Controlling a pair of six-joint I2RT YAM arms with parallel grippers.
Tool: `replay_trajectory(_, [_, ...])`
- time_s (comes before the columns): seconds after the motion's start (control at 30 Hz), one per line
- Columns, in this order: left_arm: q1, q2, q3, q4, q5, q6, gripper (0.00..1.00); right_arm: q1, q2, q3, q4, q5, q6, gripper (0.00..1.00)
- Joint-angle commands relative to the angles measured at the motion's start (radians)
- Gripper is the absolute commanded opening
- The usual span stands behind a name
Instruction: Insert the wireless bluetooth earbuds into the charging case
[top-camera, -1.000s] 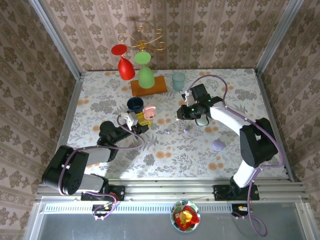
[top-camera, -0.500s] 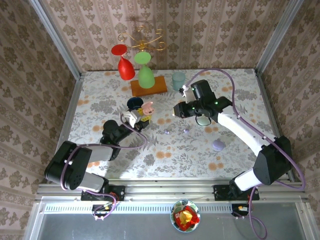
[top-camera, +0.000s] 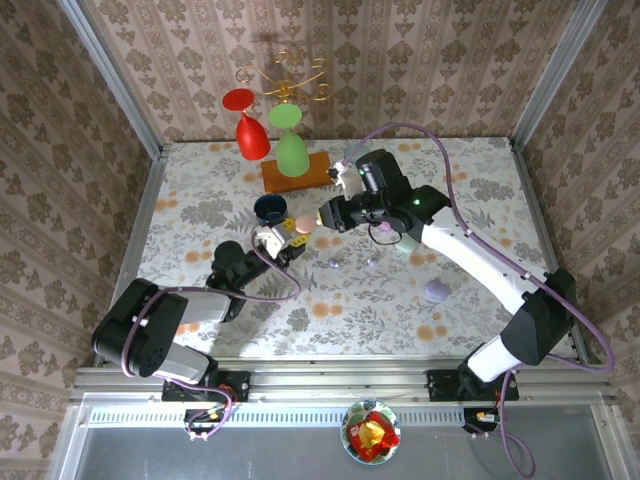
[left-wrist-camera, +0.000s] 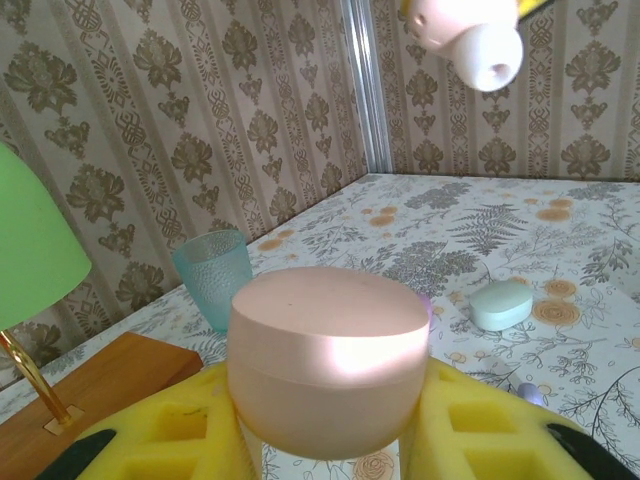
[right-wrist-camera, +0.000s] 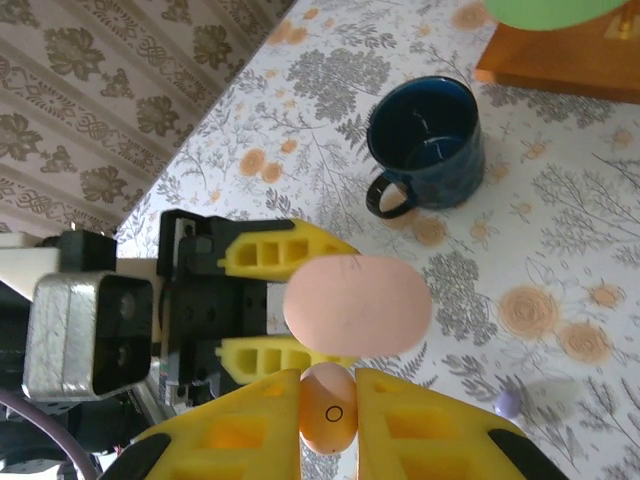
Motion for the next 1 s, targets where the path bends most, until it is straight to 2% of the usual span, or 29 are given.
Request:
replay_trajectory(0.0, [-0.005, 0.005, 0.038, 0.031, 0.014, 0.016, 0.26, 0.016, 0.049, 0.049, -0.007, -0.008, -0.031, 0.19])
replay_trajectory(0.27, [-0.001, -0.004, 0.035, 0.029, 0.01, -0.084, 0.26, 0.008, 0.031, 0.01, 0.017, 0.011, -0.025, 0.19])
replay_trajectory(0.57, [0.023, -0.035, 0.006, 0.029, 0.035, -0.143, 0.26, -0.119, -0.001, -0.239, 0.082, 0.006, 0.087, 0.19])
replay_trajectory(0.87, [0.048, -0.068, -0.007, 0.031, 0.132, -0.188, 0.25, -0.134, 0.122, -0.448, 0.189, -0.023, 0.181, 0.19])
replay_trajectory(0.97, [0.081, -0.078, -0.011, 0.031, 0.154, -0.198, 0.26, -0.133, 0.172, -0.487, 0.227, -0.029, 0.206, 0.19])
